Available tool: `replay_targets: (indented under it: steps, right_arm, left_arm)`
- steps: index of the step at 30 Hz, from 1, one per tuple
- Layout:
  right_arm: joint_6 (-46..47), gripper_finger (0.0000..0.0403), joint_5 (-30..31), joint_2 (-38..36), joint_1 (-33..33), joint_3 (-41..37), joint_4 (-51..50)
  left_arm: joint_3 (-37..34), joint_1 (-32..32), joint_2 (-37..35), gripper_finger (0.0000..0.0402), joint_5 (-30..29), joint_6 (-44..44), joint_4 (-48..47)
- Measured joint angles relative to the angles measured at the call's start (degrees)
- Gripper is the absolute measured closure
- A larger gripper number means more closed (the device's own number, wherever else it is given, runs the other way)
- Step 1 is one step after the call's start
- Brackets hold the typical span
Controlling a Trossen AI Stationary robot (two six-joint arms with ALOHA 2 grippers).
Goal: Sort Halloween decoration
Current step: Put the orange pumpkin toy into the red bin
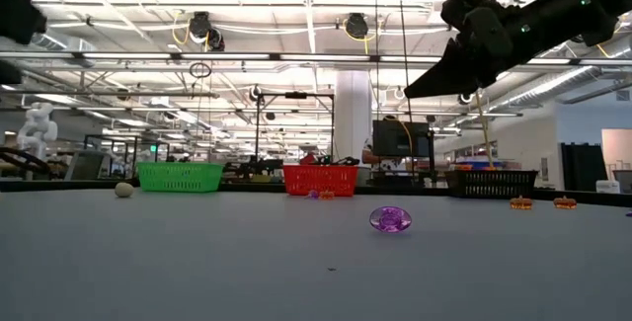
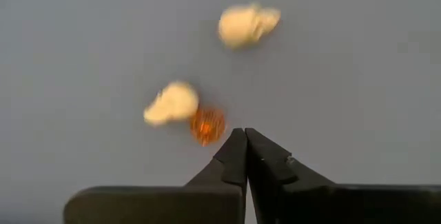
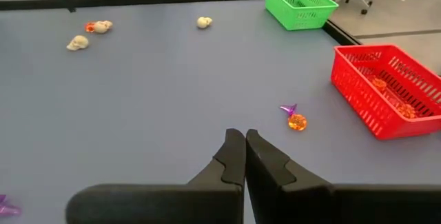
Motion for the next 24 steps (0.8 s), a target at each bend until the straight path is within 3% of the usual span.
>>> replay_targets:
  steps: [5, 10, 24]
  right_arm:
    - [0.0, 0.0403, 1.5, 0.0, 0.0, 0.0, -0.1]
    - [0.0, 0.0403, 1.5, 0.1, 0.0, 0.0, -0.1]
    - [0.2, 0.0403, 1.3, 5.4, 0.0, 0.0, 2.1]
  left_arm:
    - [0.0, -0.7, 3.7, 0.036, 2.1, -0.9, 0.7]
    - [0.0, -0.4, 5.3, 0.0336, 0.0, -1.0, -0.9]
    - [-2.2, 0.6, 5.5, 0.0334, -0.2, -1.0, 0.2]
